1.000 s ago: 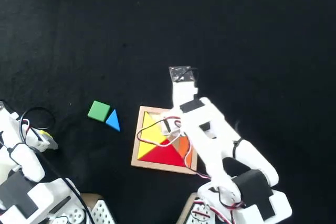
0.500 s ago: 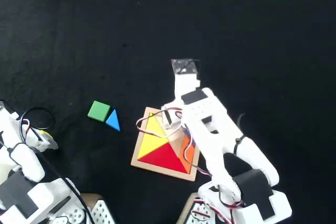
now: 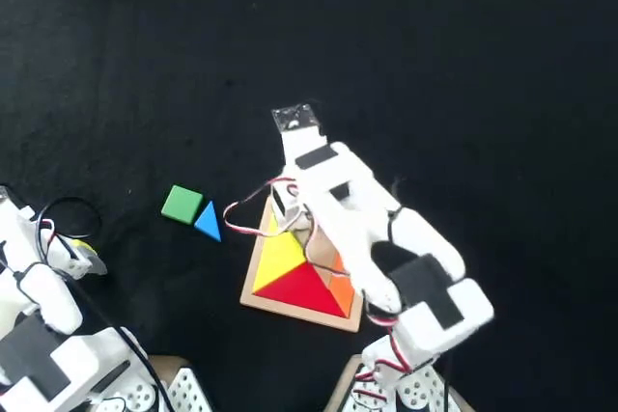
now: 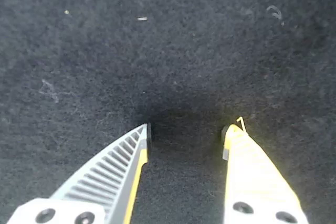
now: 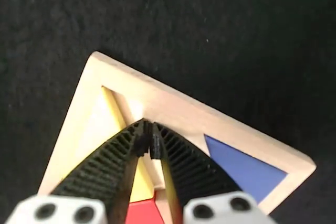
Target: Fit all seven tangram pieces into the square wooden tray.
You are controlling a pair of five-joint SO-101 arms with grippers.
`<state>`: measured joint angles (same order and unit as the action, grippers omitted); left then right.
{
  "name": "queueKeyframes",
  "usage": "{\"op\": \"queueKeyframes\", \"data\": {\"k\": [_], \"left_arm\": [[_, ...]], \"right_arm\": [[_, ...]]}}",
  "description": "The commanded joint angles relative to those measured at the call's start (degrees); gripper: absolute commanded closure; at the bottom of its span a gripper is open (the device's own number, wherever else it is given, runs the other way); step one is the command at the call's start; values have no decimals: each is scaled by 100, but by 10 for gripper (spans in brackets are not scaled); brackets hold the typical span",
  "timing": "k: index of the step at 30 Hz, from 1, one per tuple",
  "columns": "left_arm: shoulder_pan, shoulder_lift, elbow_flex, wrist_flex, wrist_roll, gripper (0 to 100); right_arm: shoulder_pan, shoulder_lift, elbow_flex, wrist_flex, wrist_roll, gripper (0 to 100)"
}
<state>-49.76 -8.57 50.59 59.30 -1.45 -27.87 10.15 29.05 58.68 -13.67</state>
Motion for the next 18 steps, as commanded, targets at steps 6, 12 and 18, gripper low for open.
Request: {"op": "queueKeyframes", "data": {"k": [6, 12, 18], "left_arm": [[-31, 44, -154, -53, 35, 770], [-40, 44, -154, -53, 35, 770], [-40, 44, -154, -53, 35, 770]], "right_arm": [[-484, 1015, -1710, 615, 571, 987], [-738, 1604, -2818, 1196, 1029, 987], [-738, 2352, -4198, 2004, 1354, 987]]}}
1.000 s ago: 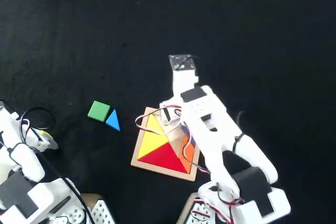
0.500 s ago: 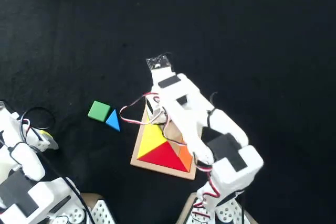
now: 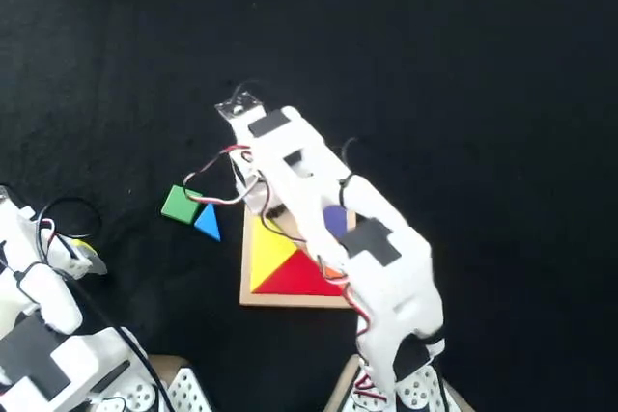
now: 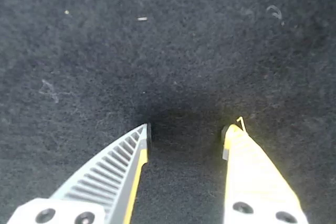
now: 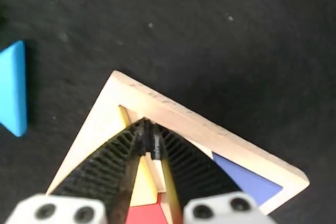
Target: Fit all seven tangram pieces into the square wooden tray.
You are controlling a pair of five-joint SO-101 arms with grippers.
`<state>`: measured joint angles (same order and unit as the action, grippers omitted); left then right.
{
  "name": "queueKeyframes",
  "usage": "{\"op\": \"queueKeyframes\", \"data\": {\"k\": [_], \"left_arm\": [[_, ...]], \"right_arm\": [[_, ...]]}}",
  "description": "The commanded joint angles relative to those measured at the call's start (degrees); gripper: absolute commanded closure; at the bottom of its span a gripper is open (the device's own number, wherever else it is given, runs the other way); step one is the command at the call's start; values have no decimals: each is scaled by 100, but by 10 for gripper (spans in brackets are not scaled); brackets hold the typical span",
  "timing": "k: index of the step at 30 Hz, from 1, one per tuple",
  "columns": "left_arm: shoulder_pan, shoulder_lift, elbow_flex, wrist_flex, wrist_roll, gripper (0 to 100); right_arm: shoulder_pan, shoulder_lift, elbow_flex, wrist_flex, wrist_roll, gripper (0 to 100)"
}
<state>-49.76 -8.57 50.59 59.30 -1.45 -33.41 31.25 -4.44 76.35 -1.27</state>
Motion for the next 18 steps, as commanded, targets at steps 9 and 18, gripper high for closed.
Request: {"op": "queueKeyframes", "data": {"k": [9, 18], "left_arm": [[-40, 44, -154, -53, 35, 770], [-40, 44, -154, -53, 35, 770]], "right_arm": [[-167, 1042, -2677, 1116, 114, 987], [-44, 1130, -3547, 1741, 88, 988]]}}
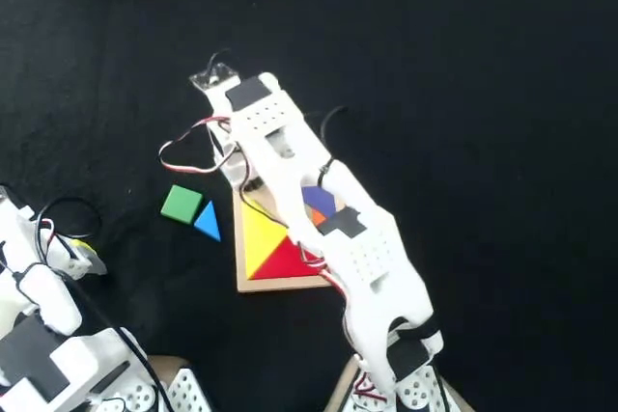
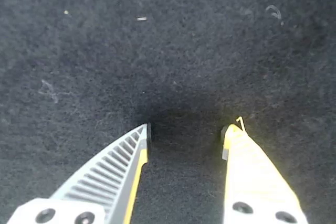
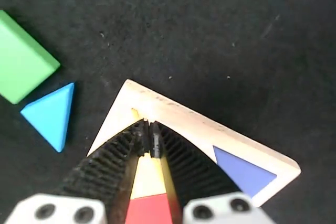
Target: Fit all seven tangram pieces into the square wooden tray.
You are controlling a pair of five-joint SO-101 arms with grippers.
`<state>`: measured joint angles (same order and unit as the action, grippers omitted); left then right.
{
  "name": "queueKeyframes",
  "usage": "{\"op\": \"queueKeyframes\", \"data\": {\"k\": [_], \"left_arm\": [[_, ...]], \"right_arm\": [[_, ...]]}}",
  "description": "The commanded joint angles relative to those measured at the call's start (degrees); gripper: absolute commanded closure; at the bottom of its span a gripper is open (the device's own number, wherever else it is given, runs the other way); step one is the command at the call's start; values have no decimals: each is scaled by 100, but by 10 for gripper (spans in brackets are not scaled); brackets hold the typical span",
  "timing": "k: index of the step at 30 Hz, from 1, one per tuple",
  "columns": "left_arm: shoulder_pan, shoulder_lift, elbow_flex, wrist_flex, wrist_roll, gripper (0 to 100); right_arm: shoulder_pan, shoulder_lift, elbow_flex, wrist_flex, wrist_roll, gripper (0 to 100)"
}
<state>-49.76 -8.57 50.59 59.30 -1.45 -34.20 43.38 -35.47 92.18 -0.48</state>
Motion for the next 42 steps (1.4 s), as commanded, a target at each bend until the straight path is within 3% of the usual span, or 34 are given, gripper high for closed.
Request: {"op": "queueKeyframes", "data": {"k": [1, 9, 11, 14, 17, 19, 25, 33, 42], "left_arm": [[-40, 44, -154, -53, 35, 770], [-119, 44, -154, -53, 53, 770], [-462, 44, -171, -44, 62, 770], [-1095, 44, -295, -44, 193, 770], [-1552, 44, -374, -44, 352, 770], [-1763, 44, -338, -44, 167, 770], [-2545, 97, -57, 264, -1363, 770], [-2844, 105, 84, 229, -1556, 770], [-2756, 105, 101, 229, -1547, 770]], "right_arm": [[53, -84, -558, 220, 0, 988], [-501, 40, -1455, 466, 44, 987], [-712, 171, -1473, 536, 141, 987], [-949, 286, -1516, 730, 941, 987], [-1143, 338, -1516, 703, 967, 984], [-1284, 338, -1508, 747, 1152, 933], [-1741, 321, -1525, 527, 1960, 629], [-1846, 637, -1903, 0, 2048, 753], [-1846, 1815, -2932, 18, 2040, 721]]}}
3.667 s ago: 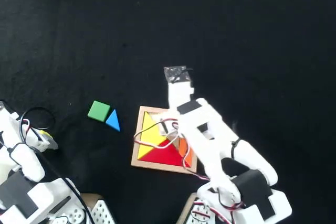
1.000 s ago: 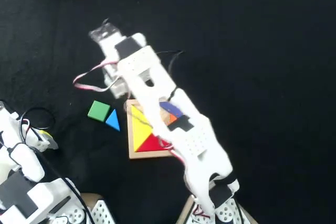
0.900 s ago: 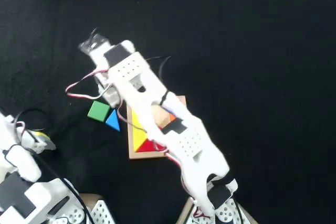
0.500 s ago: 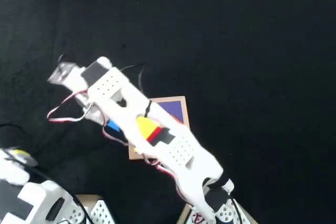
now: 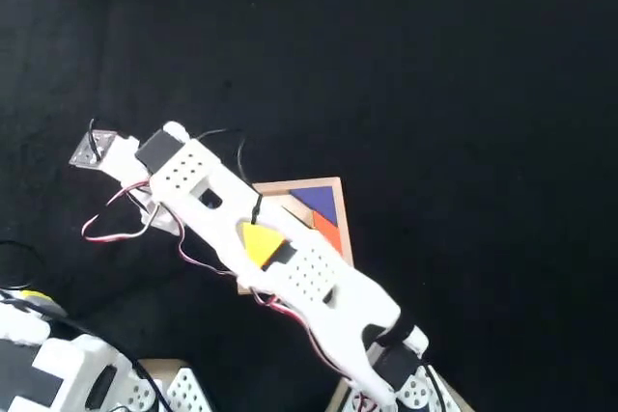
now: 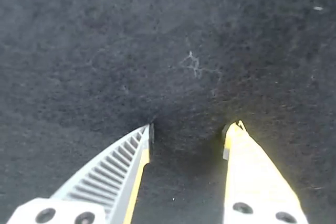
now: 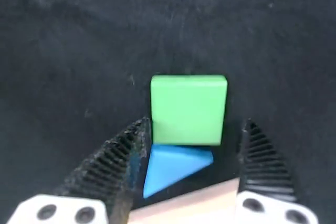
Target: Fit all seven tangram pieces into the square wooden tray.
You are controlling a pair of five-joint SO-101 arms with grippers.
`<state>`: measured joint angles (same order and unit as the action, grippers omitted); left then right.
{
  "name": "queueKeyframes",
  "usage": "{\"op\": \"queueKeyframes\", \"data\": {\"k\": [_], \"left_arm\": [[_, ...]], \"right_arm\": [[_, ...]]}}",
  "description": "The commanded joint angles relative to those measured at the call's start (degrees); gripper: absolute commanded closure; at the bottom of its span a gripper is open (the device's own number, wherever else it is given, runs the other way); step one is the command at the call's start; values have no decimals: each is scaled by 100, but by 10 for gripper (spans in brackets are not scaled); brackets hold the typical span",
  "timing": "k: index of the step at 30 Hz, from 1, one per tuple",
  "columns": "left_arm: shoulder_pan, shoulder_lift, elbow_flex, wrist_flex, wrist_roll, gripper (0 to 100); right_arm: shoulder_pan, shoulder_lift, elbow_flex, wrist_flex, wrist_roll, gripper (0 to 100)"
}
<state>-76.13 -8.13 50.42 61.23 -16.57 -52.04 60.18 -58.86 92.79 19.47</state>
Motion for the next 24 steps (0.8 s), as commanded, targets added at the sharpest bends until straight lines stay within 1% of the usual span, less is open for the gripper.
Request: {"op": "queueKeyframes", "data": {"k": [1, 4, 8, 10, 12, 16, 19, 22, 24], "left_arm": [[-119, 62, 119, 35, -35, 770], [-119, 62, 119, 35, -35, 770], [-110, 62, 119, 26, -35, 770], [-110, 62, 119, 26, -35, 770], [-110, 62, 119, 26, -35, 770], [-110, 62, 119, 26, -35, 770], [-110, 62, 119, 26, -35, 770], [-110, 62, 119, 26, -35, 770], [-110, 62, 119, 26, -35, 770]], "right_arm": [[-70, 286, -778, -26, 35, 721], [-176, 637, -1279, 26, 18, 723], [-193, 989, -1912, 343, 35, 724], [-132, 1112, -2176, 536, 53, 742], [-88, 1209, -2387, 668, 53, 805], [44, 1323, -2563, 765, 53, 989], [158, 1332, -2563, 774, 53, 962], [264, 1297, -2598, 782, 53, 989], [343, 1218, -2668, 835, 44, 987]]}}
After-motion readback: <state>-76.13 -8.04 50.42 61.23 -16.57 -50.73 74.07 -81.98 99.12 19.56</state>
